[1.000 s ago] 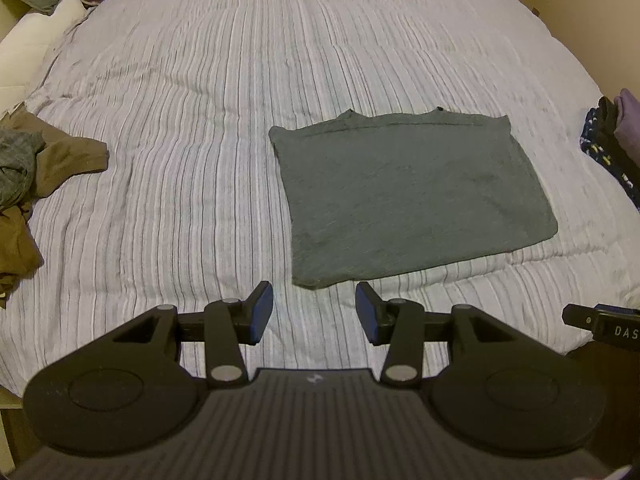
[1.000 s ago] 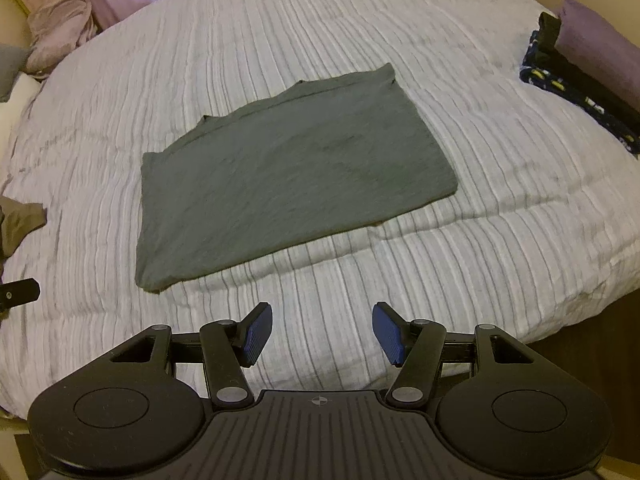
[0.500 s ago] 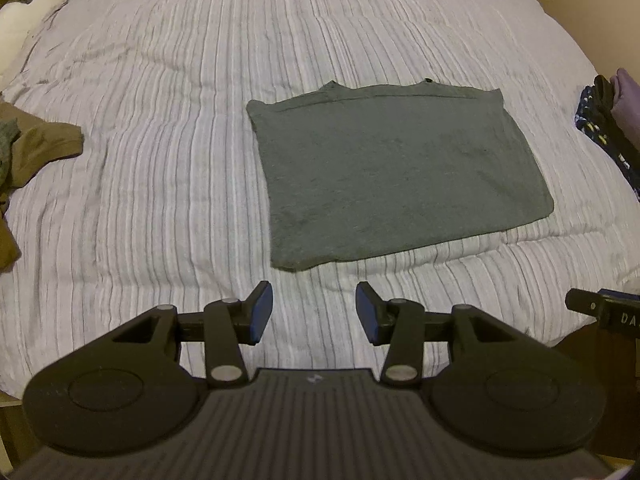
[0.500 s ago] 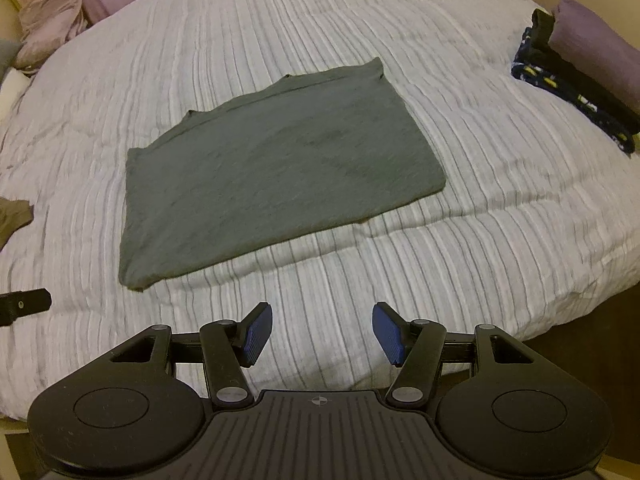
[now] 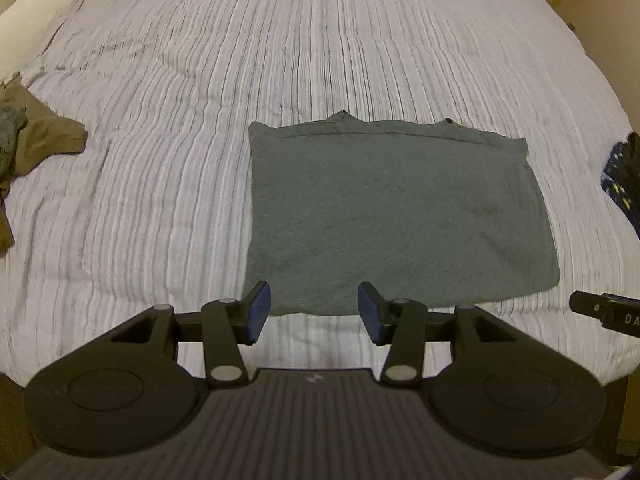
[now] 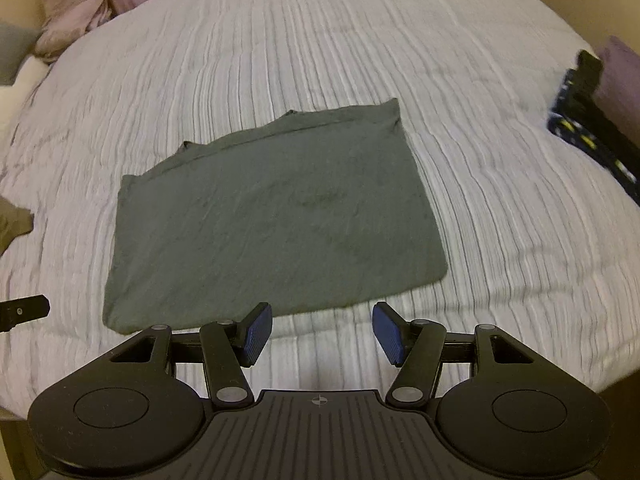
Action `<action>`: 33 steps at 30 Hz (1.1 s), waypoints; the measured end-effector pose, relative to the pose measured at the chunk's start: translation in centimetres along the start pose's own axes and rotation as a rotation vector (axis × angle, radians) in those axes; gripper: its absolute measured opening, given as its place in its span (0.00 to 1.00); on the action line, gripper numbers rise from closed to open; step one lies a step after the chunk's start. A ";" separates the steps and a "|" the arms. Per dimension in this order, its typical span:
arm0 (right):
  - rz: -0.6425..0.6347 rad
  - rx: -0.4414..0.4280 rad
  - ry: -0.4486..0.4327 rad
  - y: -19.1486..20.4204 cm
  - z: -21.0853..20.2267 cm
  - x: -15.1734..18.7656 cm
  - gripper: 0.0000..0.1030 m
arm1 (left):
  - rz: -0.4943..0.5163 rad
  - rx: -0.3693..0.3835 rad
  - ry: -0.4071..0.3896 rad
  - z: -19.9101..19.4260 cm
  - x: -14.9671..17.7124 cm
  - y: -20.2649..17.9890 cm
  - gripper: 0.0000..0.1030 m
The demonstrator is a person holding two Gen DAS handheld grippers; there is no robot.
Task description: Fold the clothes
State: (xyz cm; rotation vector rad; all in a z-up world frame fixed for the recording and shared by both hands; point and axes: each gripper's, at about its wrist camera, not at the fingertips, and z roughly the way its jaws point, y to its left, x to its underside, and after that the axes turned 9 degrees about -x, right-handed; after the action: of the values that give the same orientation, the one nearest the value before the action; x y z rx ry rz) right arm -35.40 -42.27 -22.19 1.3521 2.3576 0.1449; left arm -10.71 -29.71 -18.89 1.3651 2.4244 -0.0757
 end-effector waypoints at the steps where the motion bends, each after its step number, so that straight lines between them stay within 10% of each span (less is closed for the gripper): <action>1: -0.008 -0.011 0.009 -0.6 0.4 -0.3 0.58 | -0.014 0.000 0.008 0.2 -0.1 -0.5 0.43; 21: 0.100 -0.317 -0.123 -21.0 13.5 -8.3 0.57 | -0.151 0.023 0.077 11.2 -1.8 -1.6 0.43; 28: 0.169 -0.584 -0.110 -25.1 17.4 -8.7 0.57 | -0.219 0.109 0.085 16.1 -1.6 0.4 0.42; 33: 0.251 -0.697 -0.087 -26.5 19.5 -9.0 0.37 | -0.279 0.159 0.113 18.8 -1.3 2.2 0.42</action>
State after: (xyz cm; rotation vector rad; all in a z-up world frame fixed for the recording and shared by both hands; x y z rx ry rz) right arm -44.79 -65.89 -44.83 1.2400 1.7869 0.8684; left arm -3.05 -33.72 -35.72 1.1096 2.7413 -0.2735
